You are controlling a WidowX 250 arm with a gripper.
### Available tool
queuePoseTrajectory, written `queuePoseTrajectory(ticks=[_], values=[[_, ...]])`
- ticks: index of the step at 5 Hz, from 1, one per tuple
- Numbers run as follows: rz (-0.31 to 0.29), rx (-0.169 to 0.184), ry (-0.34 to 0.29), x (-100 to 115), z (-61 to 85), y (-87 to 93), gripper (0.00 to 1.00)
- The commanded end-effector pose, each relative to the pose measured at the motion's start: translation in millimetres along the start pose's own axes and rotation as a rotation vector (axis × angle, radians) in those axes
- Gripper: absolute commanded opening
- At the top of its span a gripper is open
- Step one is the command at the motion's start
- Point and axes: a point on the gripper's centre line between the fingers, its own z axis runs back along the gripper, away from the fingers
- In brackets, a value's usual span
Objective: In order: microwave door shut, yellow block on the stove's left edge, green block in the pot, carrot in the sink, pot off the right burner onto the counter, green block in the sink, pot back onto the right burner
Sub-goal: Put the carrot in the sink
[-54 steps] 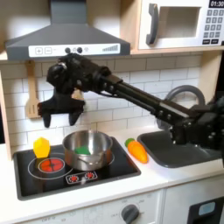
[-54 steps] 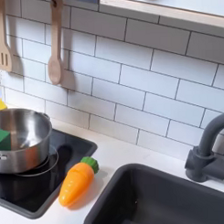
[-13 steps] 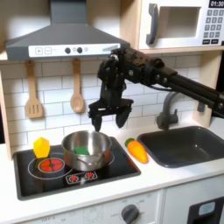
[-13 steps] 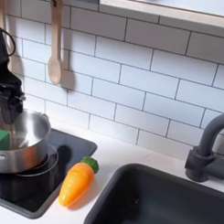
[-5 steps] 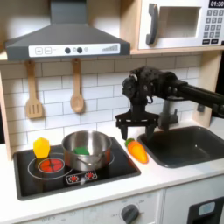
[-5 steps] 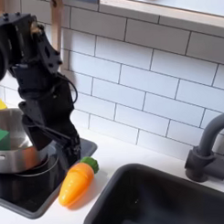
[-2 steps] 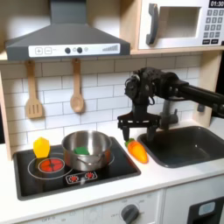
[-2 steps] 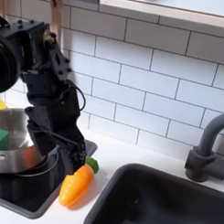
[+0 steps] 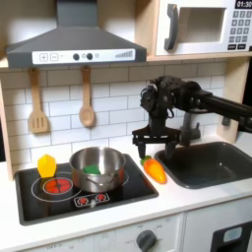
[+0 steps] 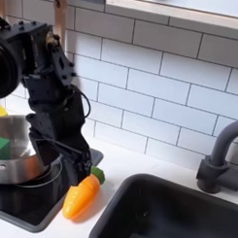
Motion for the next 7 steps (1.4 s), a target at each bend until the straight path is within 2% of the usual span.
queuePoseTrajectory(ticks=[1, 3, 4, 5, 7], values=[[0.078, -0.039, -0.015, 7, -7.6, -16.9, 1.00], [0.181, -0.004, -0.004, 8, -9.9, -28.2, 1.00], [0.222, 0.043, 0.027, 6, -15.4, -31.8, 1.00], [0.248, 0.077, 0.043, 6, -21.9, -32.3, 1.00], [0.271, 0.119, 0.055, 8, -28.5, -19.4, 1.00]])
